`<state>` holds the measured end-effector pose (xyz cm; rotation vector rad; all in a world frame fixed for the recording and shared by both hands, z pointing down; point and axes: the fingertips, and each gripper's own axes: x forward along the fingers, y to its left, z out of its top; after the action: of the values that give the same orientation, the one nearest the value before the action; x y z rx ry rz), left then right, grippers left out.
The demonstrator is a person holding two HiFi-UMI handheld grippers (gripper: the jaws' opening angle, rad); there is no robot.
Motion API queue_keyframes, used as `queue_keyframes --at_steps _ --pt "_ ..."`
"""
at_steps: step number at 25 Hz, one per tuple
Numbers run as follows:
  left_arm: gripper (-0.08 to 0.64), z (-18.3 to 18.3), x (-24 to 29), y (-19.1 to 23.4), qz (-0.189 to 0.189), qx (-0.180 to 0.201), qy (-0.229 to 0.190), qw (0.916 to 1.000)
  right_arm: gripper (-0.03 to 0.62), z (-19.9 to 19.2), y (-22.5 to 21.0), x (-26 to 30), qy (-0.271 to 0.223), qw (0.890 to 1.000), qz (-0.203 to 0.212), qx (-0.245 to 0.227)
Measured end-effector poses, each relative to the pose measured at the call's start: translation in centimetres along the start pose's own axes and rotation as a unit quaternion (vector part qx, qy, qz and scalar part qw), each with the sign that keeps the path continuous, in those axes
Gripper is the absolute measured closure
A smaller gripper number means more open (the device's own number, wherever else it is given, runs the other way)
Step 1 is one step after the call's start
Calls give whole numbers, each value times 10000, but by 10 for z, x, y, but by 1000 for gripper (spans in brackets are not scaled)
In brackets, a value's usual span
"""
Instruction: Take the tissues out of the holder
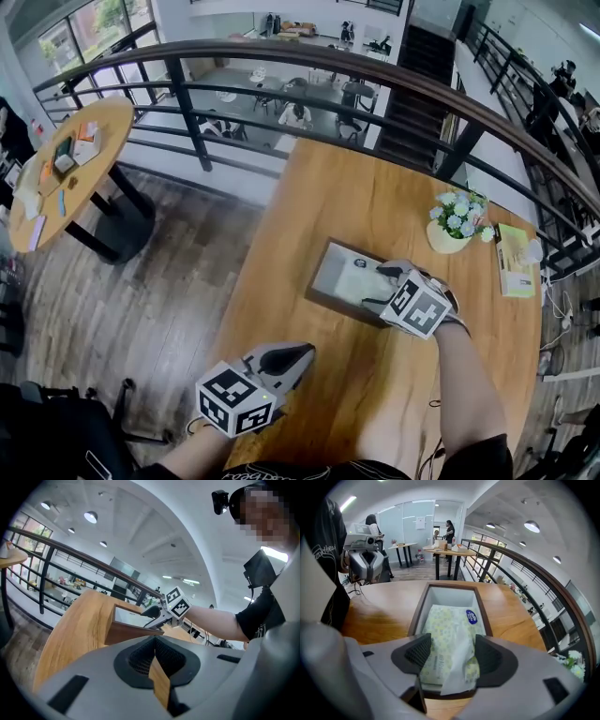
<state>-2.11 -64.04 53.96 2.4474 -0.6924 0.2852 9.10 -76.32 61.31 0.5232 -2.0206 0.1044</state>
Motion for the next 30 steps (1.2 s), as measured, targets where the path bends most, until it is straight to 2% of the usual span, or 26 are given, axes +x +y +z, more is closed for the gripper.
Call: queue_keyframes --at_steps 3,7,11,18,30 --pt "546 -4 -1 9 58 -58 -4 10000 310 -4 1 5 179 9995 177 185" --pt "546 -8 0 13 105 -117 4 9999 321 -6 2 10 320 9987 356 186" --pt "546 -10 2 16 116 -157 -3 9998 442 -7 0 11 461 9982 335 183" --pt "546 -13 -4 19 155 -164 -23 9997 524 -5 0 7 340 9986 92 395" --pt "546 -9 -18 10 187 -130 -39 9997 540 3 4 -11 -208 9928 -701 947"
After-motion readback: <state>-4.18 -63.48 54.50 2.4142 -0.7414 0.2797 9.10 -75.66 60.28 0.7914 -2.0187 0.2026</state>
